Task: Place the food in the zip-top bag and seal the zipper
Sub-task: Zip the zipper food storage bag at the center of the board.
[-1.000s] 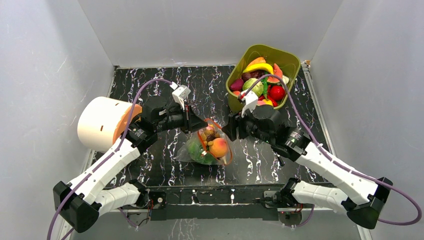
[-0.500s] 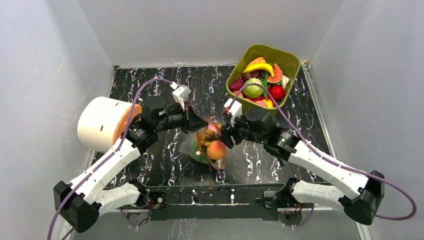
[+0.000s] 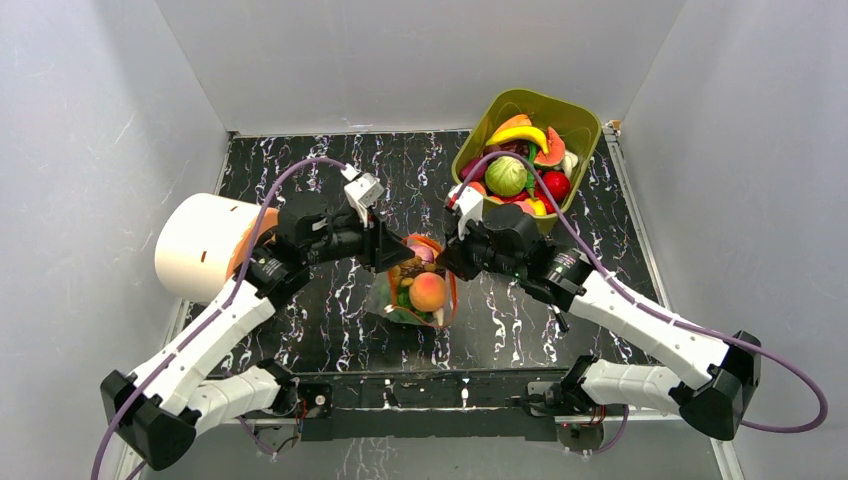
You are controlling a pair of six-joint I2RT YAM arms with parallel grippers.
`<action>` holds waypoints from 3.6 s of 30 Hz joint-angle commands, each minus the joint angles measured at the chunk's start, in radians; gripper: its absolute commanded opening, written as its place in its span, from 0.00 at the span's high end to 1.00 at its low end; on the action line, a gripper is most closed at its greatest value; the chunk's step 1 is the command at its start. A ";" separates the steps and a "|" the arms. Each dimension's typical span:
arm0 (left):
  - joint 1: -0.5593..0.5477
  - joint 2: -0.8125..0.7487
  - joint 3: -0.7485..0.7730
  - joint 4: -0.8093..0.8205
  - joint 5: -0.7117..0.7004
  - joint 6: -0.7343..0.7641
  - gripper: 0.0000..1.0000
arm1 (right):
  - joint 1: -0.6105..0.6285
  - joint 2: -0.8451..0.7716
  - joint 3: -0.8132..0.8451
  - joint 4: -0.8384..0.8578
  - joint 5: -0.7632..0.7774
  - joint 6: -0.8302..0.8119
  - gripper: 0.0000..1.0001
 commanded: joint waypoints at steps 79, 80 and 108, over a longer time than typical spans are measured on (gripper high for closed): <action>-0.207 -0.180 -0.582 0.691 -0.062 0.436 0.44 | -0.322 0.024 0.038 -0.017 -0.122 0.434 1.00; -0.216 -0.181 -0.582 0.695 -0.072 0.435 0.44 | -0.324 0.025 0.038 -0.018 -0.121 0.434 1.00; -0.410 -0.157 -0.646 0.818 -0.314 0.626 0.44 | -0.337 0.032 0.055 -0.019 -0.115 0.442 1.00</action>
